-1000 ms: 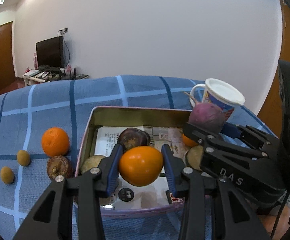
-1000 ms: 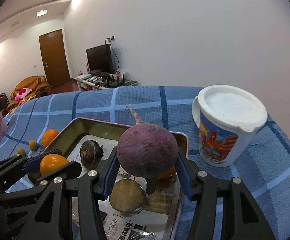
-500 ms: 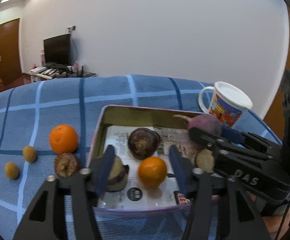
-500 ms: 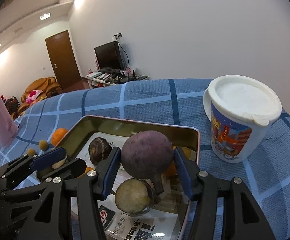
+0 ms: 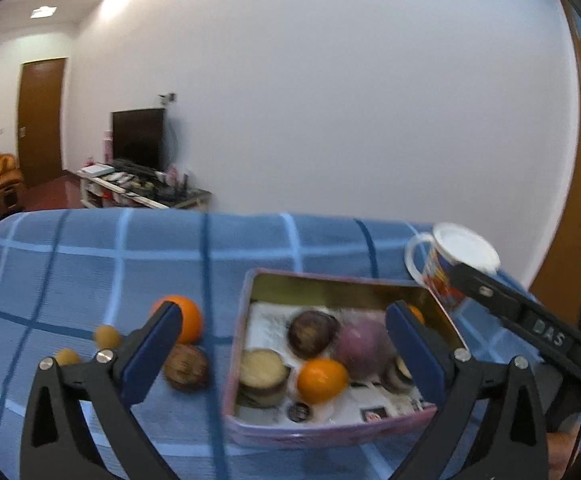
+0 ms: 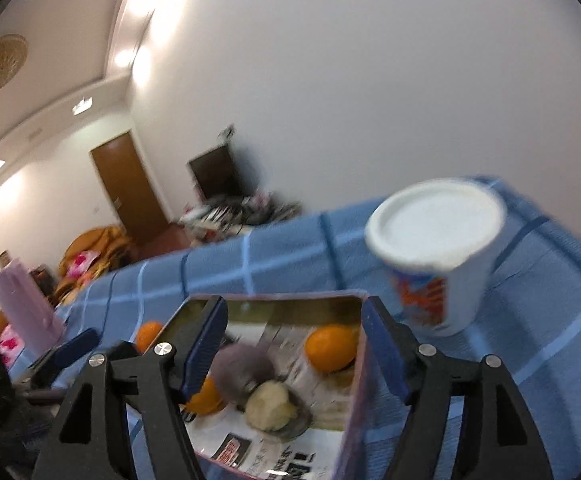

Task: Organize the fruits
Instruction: 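Withdraw both open tools from the tin toward the remaining fruits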

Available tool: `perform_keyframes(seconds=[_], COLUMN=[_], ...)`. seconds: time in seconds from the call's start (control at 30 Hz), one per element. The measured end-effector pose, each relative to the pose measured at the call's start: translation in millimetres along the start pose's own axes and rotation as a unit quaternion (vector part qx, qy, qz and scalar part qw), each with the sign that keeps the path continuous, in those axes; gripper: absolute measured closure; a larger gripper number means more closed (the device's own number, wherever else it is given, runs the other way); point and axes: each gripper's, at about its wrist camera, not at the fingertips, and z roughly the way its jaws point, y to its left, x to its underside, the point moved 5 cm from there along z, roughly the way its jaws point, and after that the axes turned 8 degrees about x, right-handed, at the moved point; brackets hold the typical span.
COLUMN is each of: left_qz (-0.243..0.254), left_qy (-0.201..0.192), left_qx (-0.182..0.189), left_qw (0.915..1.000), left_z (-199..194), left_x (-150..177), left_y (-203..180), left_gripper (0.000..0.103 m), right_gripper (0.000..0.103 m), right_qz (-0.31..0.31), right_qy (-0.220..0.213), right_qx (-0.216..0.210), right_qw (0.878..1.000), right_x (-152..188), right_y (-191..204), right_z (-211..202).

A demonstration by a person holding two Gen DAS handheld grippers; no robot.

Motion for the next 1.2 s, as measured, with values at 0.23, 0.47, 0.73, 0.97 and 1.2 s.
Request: perform_keyframes(seconds=[0.23, 0.47, 0.73, 0.97, 1.2], left_qz=[0.025, 0.039, 0.045, 0.039, 0.049], left_qy=[-0.037, -0.051, -0.035, -0.034, -0.034], left_qx=[-0.114, -0.149, -0.148, -0.127, -0.115], left_qw=[0.9925, 0.9867, 0.9874, 0.9905, 0.9916], left_z=[-18, -24, -20, -24, -32], left_x=[-7, -3, 7, 9, 13], left_y=[43, 53, 51, 54, 53], left_gripper=[0.000, 0.000, 0.000, 0.000, 0.000], right_gripper=[0.025, 0.020, 0.020, 0.020, 0.020], right_qz=[-0.014, -0.008, -0.013, -0.055, -0.073], right_qy=[-0.076, -0.126, -0.134, -0.111, -0.102], right_qx=[0.095, 0.096, 0.103, 0.120, 0.132], right_qw=[0.992, 0.987, 0.985, 0.985, 0.983], right_x=[-10, -14, -8, 5, 18], right_y=[-8, -9, -5, 8, 12], right_z=[-26, -43, -43, -44, -62])
